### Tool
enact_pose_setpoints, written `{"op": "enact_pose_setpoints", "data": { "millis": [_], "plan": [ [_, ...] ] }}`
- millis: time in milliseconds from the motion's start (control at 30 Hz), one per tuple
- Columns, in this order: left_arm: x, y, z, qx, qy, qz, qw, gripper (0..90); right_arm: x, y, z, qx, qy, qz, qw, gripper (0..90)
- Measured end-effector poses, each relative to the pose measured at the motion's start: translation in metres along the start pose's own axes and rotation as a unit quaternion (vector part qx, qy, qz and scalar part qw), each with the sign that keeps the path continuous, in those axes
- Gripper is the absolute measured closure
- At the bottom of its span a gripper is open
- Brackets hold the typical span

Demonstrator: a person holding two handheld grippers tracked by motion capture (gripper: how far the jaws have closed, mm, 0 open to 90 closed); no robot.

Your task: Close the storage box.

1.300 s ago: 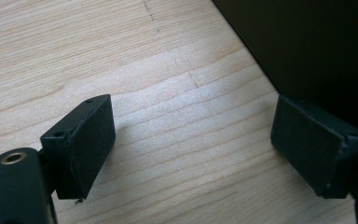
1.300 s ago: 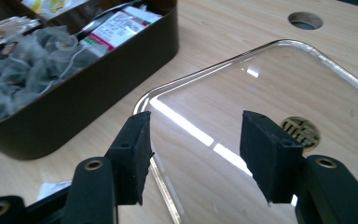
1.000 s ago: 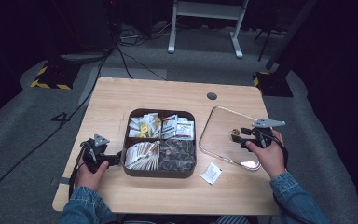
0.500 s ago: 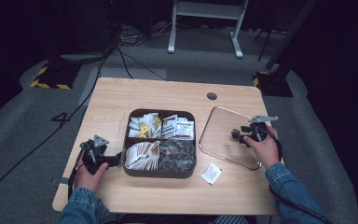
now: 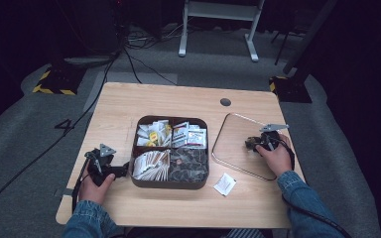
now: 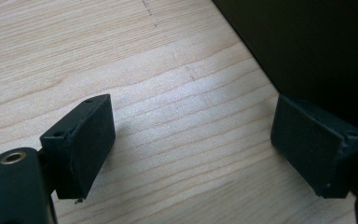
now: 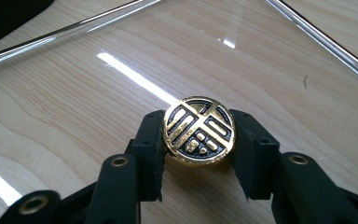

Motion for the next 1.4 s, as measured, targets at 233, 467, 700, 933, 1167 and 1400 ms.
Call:
{"op": "enact_pose_setpoints", "data": {
  "millis": [233,467,700,933,1167,1400],
  "plan": [
    [0.000,0.000,0.000,0.000,0.001,-0.001,1.0000,14.0,-0.001,0.001,0.000,-0.009,-0.001,-0.003,1.0000,58.7],
    [0.000,0.000,0.000,0.000,0.000,-0.001,1.0000,14.0,-0.012,-0.002,0.005,0.002,-0.012,0.006,0.9999,58.7],
    [0.000,0.000,0.000,0.000,0.000,-0.001,1.0000,14.0,-0.037,-0.003,0.021,0.011,-0.030,0.013,0.9994,58.7],
    [0.000,0.000,0.000,0.000,0.000,-0.001,1.0000,14.0,-0.054,0.002,0.034,0.006,-0.050,0.013,0.9987,58.7],
    [0.000,0.000,0.000,0.000,0.000,-0.001,1.0000,14.0,-0.070,0.009,0.050,0.003,-0.065,0.020,0.9977,58.7],
    [0.000,0.000,0.000,0.000,0.000,-0.001,1.0000,14.0,-0.079,0.015,0.063,-0.004,-0.069,0.019,0.9975,58.7]
  ]
}}
Point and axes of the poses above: each handheld gripper's, and its own axes: x roughly forward along the jaws, z roughly out of its top, y roughly to its left, the point moved 3 cm from there along x, roughly forward along the jaws, and after that the axes turned 15 degrees about -x, right-handed, at the moved point
